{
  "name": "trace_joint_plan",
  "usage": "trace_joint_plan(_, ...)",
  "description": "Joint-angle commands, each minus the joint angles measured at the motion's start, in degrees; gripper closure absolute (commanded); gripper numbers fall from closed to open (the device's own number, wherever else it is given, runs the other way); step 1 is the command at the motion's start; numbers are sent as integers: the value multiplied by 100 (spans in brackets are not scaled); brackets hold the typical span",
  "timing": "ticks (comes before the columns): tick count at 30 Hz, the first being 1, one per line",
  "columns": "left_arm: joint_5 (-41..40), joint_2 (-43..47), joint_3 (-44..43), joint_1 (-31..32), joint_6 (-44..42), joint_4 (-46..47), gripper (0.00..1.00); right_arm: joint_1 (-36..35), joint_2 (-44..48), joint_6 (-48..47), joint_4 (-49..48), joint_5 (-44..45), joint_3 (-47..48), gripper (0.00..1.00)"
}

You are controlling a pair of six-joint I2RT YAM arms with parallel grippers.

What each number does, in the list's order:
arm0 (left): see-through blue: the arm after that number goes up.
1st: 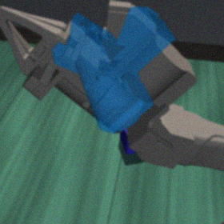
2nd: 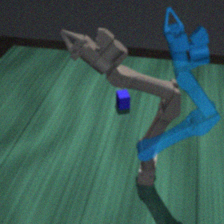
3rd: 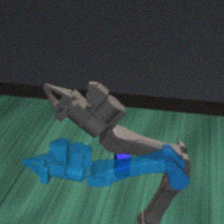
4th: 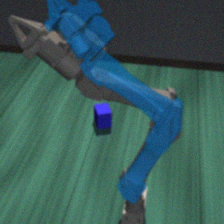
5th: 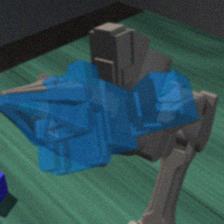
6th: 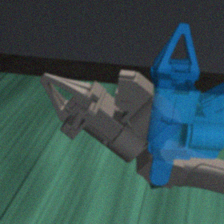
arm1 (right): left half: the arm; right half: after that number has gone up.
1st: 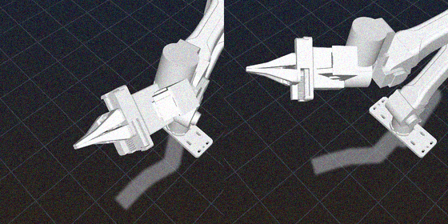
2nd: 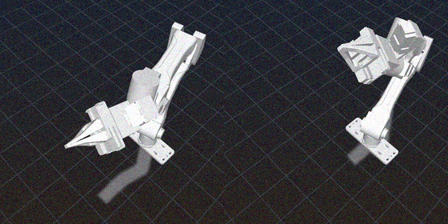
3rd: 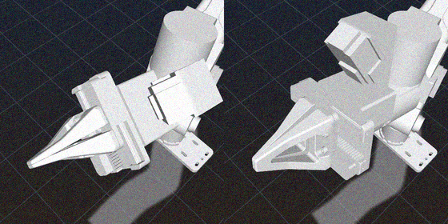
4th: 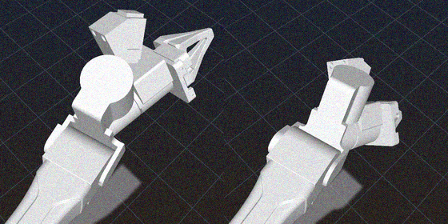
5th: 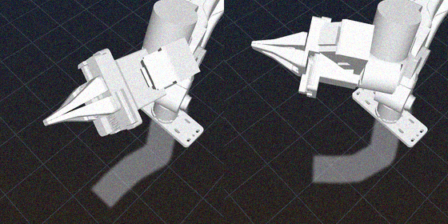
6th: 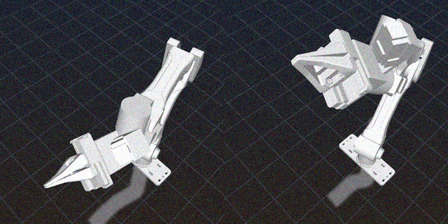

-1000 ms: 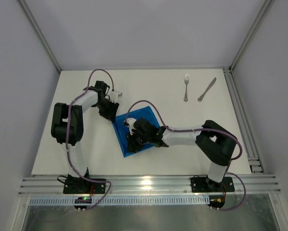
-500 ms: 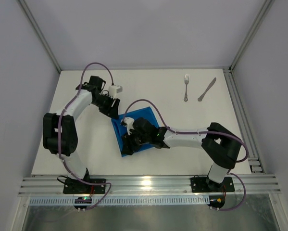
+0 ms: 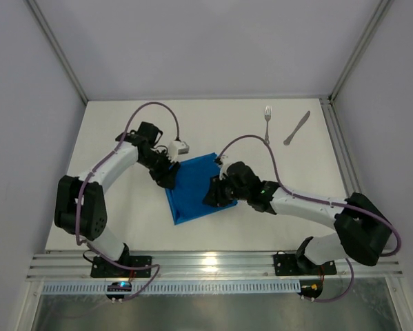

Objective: Fold the napkin into a case and place the utensils inside
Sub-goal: Smooth out the upper triangle-folded napkin at the center of the board.

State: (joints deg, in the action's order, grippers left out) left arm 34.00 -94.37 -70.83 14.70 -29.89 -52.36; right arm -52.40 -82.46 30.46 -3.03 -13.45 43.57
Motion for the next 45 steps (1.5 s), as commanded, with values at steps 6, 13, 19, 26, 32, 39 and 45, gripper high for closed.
trace_joint_plan(6,-621,761,1122,1500,-1528,31,41,1381,880,655,1120,905,-525,58)
trace_joint_plan(13,-1325,876,1712,2309,-1520,770,40,1812,459,760,1112,801,-788,55)
trace_joint_plan(19,-1527,701,1906,2459,-1274,1166,45,1830,177,786,699,669,-921,55)
trace_joint_plan(26,-1625,647,1950,2459,-1274,1237,60,1891,19,742,531,660,-947,59)
trace_joint_plan(32,-1317,674,1924,2450,-1300,1158,58,1953,-104,716,443,616,-894,61)
trace_joint_plan(39,-1360,805,1809,2468,-1467,895,47,1988,-236,628,689,730,-517,62)
trace_joint_plan(45,-1431,1078,1564,2476,-1949,227,41,1988,-411,531,900,783,-183,62)
